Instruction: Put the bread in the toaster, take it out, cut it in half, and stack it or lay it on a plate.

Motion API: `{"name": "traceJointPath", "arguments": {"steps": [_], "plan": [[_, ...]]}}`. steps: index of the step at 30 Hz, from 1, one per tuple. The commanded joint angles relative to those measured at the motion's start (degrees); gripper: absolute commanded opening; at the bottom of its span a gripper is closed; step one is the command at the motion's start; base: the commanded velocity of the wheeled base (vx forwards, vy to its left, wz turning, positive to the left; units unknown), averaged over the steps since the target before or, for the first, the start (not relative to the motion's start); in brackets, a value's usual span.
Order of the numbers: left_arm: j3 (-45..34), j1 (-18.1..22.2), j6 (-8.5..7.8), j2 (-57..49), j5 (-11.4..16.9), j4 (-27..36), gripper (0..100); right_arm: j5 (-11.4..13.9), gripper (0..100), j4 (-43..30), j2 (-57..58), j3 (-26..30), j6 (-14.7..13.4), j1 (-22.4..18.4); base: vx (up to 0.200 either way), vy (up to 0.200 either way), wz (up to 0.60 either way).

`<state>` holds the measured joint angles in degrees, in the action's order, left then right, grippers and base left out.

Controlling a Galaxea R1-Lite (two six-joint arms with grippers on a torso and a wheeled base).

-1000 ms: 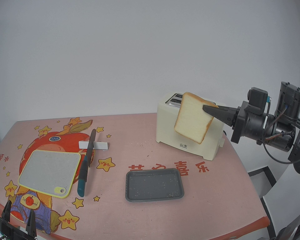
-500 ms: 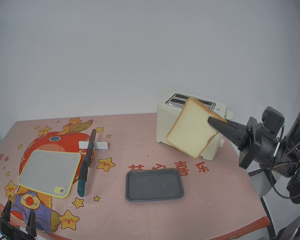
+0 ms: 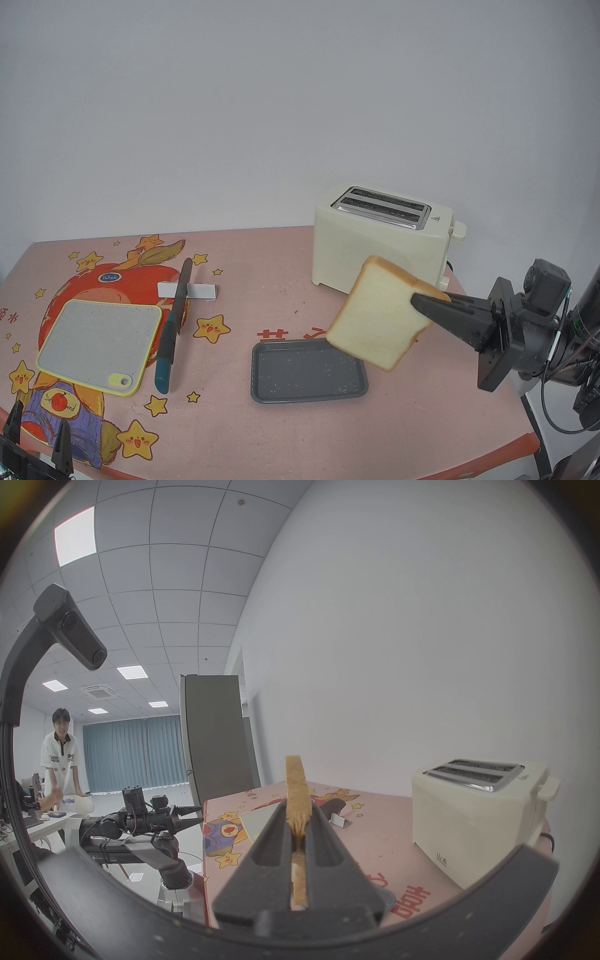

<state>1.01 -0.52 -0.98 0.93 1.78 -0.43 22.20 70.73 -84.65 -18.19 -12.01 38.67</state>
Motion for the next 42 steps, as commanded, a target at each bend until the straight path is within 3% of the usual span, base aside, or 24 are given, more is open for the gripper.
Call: {"name": "traceJointPath", "arguments": {"steps": [1,5,26,42], "plan": [[-1.01,0.00,0.01,-0.93,-0.02,-0.01,100,0.04,0,-0.15,-0.08,0.87,0.49,0.62,0.000,0.000,0.00],[-1.01,0.00,0.01,-0.93,0.07,-0.01,100,0.04,0,0.02,-0.25,1.05,2.25,1.50,0.000,0.000,0.00],[-1.01,0.08,0.10,-0.93,-0.02,-0.01,100,0.04,0,0.02,0.10,1.93,2.60,4.75,0.000,0.000,0.00],[-1.01,0.08,0.10,-0.93,-0.02,-0.01,100,0.13,0,0.02,-0.25,2.54,2.60,5.54,0.000,0.200,0.00]]}}
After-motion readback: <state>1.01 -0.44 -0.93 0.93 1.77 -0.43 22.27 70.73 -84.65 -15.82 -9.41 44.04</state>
